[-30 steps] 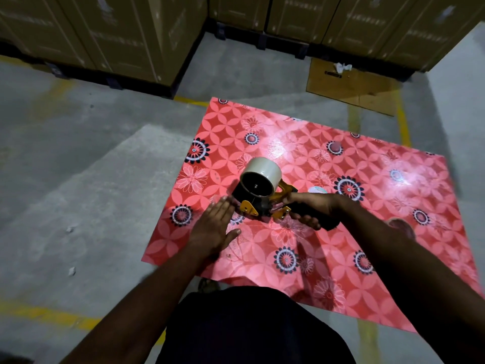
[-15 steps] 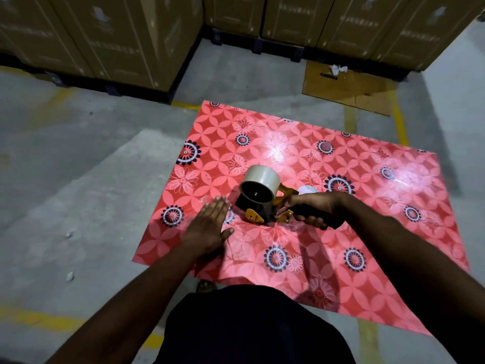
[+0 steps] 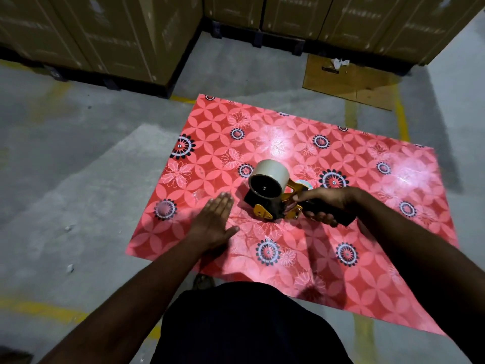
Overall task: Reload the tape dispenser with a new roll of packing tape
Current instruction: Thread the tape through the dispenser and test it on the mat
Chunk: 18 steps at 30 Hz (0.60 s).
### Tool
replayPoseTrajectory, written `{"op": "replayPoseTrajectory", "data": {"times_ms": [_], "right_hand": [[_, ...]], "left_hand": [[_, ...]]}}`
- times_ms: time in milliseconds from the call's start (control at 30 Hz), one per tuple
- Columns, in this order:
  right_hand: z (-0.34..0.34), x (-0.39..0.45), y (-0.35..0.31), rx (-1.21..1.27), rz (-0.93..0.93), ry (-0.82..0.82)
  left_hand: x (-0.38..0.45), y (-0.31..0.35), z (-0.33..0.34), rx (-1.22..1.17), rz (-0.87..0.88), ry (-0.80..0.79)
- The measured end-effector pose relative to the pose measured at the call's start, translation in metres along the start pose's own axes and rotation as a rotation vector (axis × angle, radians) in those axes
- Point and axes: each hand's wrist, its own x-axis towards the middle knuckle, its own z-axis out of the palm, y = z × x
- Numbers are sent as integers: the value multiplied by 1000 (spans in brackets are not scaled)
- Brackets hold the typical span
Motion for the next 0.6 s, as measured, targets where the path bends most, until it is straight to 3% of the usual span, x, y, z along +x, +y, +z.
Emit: {"op": "replayPoseTrajectory", "data": {"times_ms": [600], "right_hand": [[5, -22, 27, 20, 36, 55]], "left_hand": [[18, 52, 7, -10, 46, -29]]}}
